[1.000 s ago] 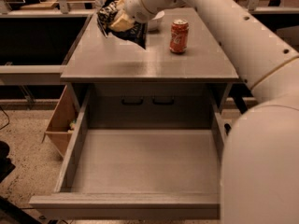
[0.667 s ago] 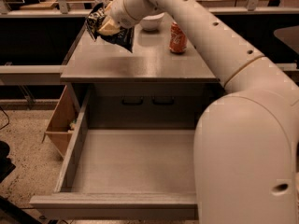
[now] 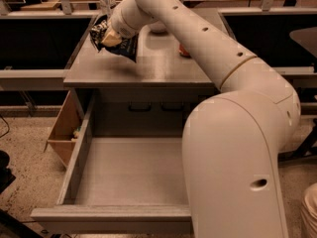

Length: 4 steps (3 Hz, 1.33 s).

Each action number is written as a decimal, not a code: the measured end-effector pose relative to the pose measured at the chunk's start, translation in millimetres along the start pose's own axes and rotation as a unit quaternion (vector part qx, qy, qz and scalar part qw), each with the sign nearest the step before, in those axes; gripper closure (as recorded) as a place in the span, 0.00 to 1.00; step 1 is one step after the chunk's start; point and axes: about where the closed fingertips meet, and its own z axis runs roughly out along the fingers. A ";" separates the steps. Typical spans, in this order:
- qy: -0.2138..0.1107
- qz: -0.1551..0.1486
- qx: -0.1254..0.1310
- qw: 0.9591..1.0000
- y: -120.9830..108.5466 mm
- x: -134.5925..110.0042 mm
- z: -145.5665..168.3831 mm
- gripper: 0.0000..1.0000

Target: Pick blue chip bag from top drawer and place on counter

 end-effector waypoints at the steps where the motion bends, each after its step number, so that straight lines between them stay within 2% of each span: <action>1: 0.000 0.000 0.000 1.000 0.0 0.0 0.0 0.53; 3: 0.000 0.000 0.000 1.000 0.1 0.0 0.1 0.06; 4: 0.000 0.000 0.000 1.000 0.1 0.0 0.2 0.00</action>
Offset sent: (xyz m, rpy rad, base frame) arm 0.0000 0.0000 0.0000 0.0000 0.0000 0.0000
